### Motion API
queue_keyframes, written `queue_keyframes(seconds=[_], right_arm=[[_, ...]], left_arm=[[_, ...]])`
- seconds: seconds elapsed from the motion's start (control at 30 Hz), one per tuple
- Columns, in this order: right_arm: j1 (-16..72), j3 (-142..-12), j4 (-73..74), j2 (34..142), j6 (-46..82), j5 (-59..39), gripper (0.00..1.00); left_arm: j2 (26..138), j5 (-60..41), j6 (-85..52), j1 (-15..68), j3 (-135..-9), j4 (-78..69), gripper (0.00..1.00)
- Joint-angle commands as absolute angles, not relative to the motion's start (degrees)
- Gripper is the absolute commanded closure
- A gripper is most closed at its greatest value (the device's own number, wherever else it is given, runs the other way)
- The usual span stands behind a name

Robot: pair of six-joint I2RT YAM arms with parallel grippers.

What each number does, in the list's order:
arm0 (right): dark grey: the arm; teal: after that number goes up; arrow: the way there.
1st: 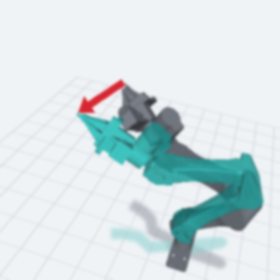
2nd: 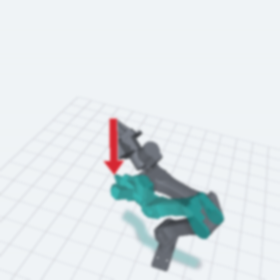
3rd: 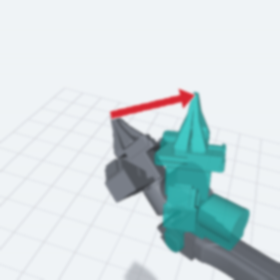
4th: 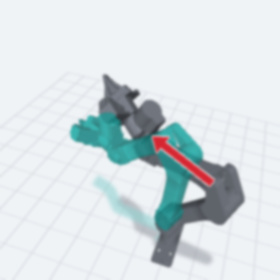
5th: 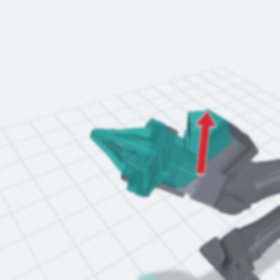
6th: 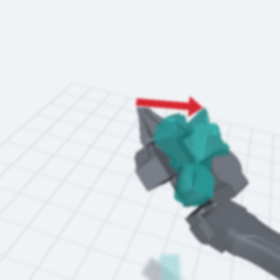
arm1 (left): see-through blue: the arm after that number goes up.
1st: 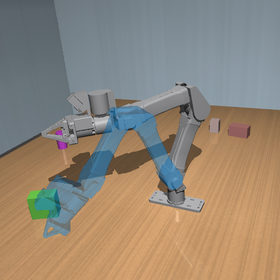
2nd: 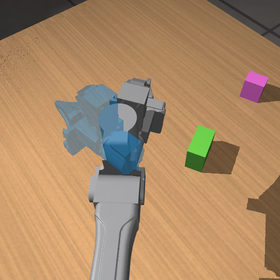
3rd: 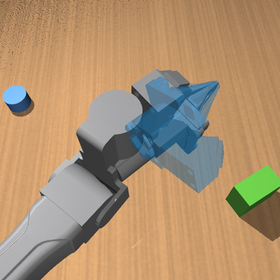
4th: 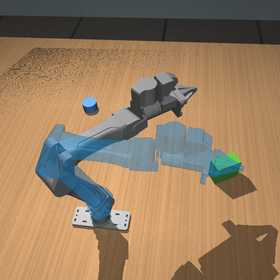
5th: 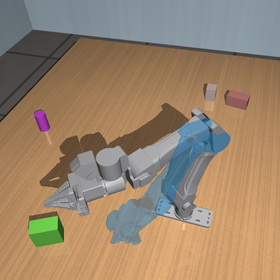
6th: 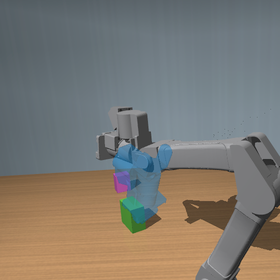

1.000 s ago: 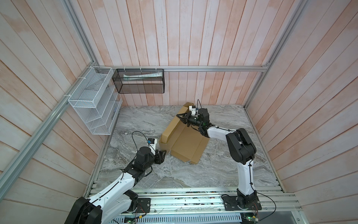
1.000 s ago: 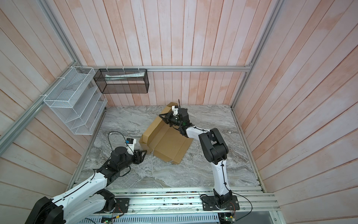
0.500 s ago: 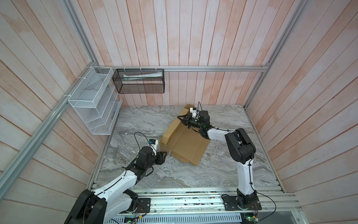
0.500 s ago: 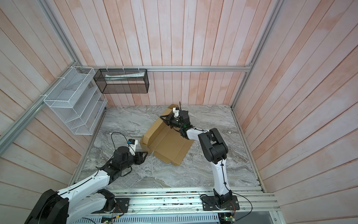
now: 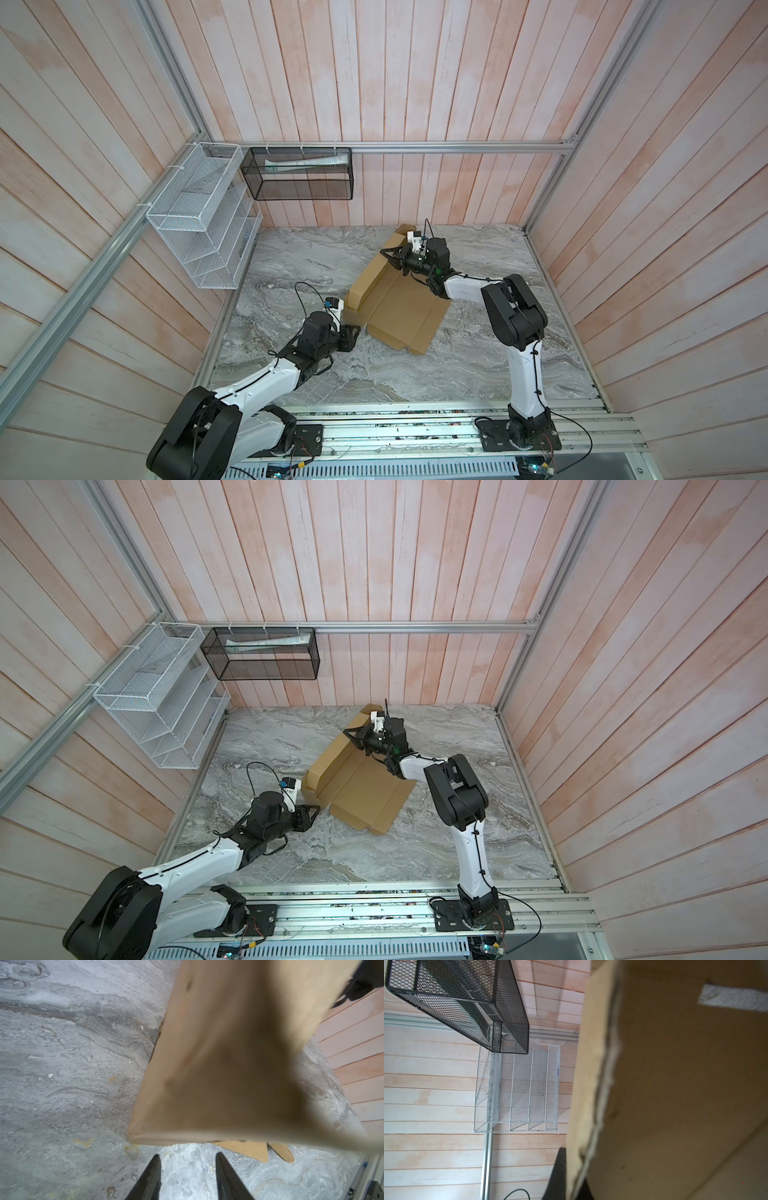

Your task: Fold the paper box

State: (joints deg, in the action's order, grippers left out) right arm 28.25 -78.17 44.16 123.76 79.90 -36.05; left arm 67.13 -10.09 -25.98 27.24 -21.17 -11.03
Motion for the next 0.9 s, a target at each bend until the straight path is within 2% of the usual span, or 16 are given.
queue_keyframes(seconds=[0.0,0.53,0.87], right_arm=[[28.02,-78.58,44.47,125.20,78.84,-35.95,1.00],[28.37,-79.97,42.96,125.08,78.40,-35.58,1.00],[28.40,-80.17,42.56,124.98,78.22,-35.54,1.00]], left_arm=[[68.18,-10.76,-25.43,27.98,-23.35,-13.89,0.61],[66.47,-13.56,-26.54,29.53,-21.04,-17.12,0.67],[62.72,-9.70,-28.75,29.53,-19.50,-11.68,0.67]])
